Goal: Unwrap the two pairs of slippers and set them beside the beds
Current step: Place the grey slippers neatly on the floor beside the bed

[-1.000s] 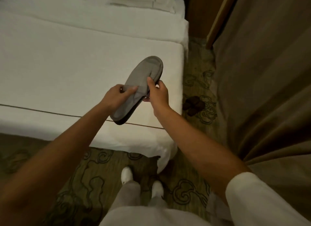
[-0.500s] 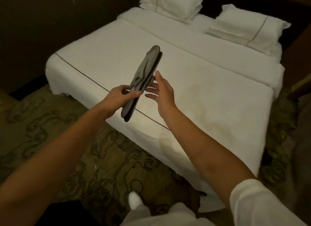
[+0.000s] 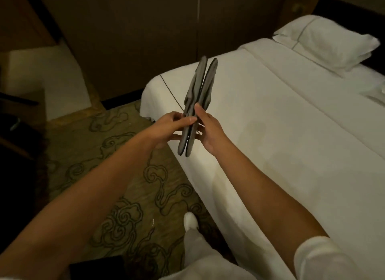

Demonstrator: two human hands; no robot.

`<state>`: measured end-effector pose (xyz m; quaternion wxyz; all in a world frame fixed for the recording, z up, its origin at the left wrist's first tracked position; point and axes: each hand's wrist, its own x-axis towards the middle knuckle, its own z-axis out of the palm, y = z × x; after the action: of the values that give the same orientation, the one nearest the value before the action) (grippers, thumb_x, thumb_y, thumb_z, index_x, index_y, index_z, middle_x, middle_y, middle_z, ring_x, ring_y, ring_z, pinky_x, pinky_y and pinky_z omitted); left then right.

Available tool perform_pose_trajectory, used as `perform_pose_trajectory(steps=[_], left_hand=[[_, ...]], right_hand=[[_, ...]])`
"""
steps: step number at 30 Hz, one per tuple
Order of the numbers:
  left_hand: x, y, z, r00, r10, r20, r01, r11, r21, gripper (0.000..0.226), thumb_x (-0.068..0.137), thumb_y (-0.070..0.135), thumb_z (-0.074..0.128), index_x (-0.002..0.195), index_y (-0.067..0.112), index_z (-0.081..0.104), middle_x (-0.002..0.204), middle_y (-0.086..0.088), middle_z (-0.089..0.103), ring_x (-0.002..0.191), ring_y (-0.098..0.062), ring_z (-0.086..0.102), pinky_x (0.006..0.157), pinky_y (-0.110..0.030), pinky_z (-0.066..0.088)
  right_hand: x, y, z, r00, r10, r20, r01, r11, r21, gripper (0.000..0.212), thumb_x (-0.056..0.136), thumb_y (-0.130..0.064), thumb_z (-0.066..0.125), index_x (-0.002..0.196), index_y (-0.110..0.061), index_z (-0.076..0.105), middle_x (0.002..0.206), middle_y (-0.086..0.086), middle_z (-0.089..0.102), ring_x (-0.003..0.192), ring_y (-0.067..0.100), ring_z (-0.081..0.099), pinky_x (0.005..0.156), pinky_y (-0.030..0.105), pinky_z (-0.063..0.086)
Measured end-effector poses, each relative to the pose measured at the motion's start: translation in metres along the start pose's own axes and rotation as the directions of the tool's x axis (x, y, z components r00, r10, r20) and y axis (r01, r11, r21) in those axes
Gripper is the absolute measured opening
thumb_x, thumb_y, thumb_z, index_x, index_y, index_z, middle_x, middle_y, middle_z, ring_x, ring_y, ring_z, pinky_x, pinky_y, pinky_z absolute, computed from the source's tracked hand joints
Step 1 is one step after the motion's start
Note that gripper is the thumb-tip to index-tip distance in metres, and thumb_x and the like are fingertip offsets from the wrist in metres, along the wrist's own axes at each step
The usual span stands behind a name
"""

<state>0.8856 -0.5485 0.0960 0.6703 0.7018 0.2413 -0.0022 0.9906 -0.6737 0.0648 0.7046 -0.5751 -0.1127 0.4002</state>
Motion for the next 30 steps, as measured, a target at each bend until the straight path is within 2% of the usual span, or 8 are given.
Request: perform_pose_trajectory(steps=[4,6,9,13,17,21,25,30], left_hand=[[0.056,0.011,-0.058,0.982,-0.03,-0.185,0.028,0.999,-0.014,0.072,0.075,0.057,0.08,0.127,0.019,0.048,0.123,-0.003,0.065,0.111,-0.02,0.065,0.092,-0.037,0.056],[0.079,0.019,-0.089,0.957,-0.039,-0.286,0.032,0.999,-0.028,0.077,0.071,0.063,0.079,0.128,0.02,0.049,0.121,0.0,0.064,0.108,-0.014,0.064,0.084,-0.03,0.055],[0.109,0.028,-0.133,0.864,-0.034,-0.502,0.0,0.998,-0.067,0.086,0.061,0.074,0.078,0.125,0.023,0.051,0.11,0.009,0.065,0.097,-0.007,0.065,0.07,-0.023,0.052],[0.154,0.028,-0.192,0.714,0.007,-0.7,-0.138,0.982,-0.132,0.09,0.054,0.074,0.081,0.12,0.022,0.049,0.114,0.004,0.064,0.101,-0.01,0.066,0.082,-0.031,0.056],[0.204,0.025,-0.258,0.693,-0.008,-0.721,-0.231,0.944,-0.233,0.078,0.057,0.061,0.087,0.116,0.023,0.051,0.114,0.003,0.065,0.1,-0.009,0.068,0.077,-0.027,0.058],[0.262,0.032,-0.339,0.718,0.025,-0.696,-0.273,0.93,-0.248,0.047,0.082,0.044,0.079,0.117,0.023,0.054,0.11,0.007,0.066,0.094,-0.004,0.067,0.065,-0.02,0.054],[0.314,0.052,-0.419,0.739,0.116,-0.663,-0.279,0.949,-0.145,0.031,0.092,0.039,0.068,0.119,0.029,0.054,0.114,0.009,0.066,0.101,-0.007,0.067,0.078,-0.028,0.057],[0.374,0.062,-0.494,0.785,0.126,-0.606,-0.305,0.931,-0.202,0.023,0.095,0.034,0.065,0.116,0.041,0.056,0.12,0.011,0.068,0.11,-0.008,0.067,0.092,-0.035,0.056]], right_hand=[[0.086,-0.023,0.032,0.999,0.024,-0.039,-0.024,1.0,-0.015,0.086,0.052,-0.062,0.088,0.12,-0.015,0.064,0.11,0.002,0.077,0.102,0.022,0.073,0.076,0.032,0.063],[0.125,-0.034,0.047,0.998,0.034,-0.045,-0.035,0.999,-0.023,0.096,0.049,-0.062,0.09,0.126,-0.014,0.059,0.117,0.004,0.073,0.107,0.023,0.07,0.08,0.033,0.062],[0.18,-0.045,0.07,1.0,0.024,-0.014,-0.024,1.0,-0.013,0.088,0.051,-0.055,0.094,0.123,-0.018,0.061,0.118,0.002,0.072,0.109,0.022,0.069,0.083,0.033,0.061],[0.249,-0.055,0.107,0.992,-0.025,0.12,0.017,0.997,0.073,0.064,0.068,-0.028,0.094,0.125,-0.018,0.066,0.121,0.003,0.075,0.113,0.021,0.071,0.097,0.04,0.058],[0.323,-0.06,0.142,0.987,-0.046,0.154,0.025,0.99,0.136,0.061,0.079,-0.014,0.086,0.133,-0.021,0.06,0.128,0.005,0.072,0.117,0.022,0.069,0.099,0.043,0.056],[0.4,-0.075,0.187,0.992,-0.037,0.12,0.028,0.997,0.077,0.057,0.086,-0.008,0.077,0.138,-0.02,0.058,0.129,0.004,0.071,0.118,0.024,0.068,0.101,0.044,0.055],[0.47,-0.09,0.228,0.999,-0.007,0.039,0.003,0.996,0.088,0.058,0.088,-0.006,0.073,0.142,-0.019,0.055,0.129,0.006,0.07,0.118,0.026,0.066,0.1,0.044,0.055],[0.55,-0.105,0.253,0.999,0.038,0.015,-0.04,0.992,0.123,0.046,0.085,-0.009,0.075,0.125,-0.029,0.064,0.122,0.005,0.073,0.115,0.027,0.068,0.096,0.046,0.057]])
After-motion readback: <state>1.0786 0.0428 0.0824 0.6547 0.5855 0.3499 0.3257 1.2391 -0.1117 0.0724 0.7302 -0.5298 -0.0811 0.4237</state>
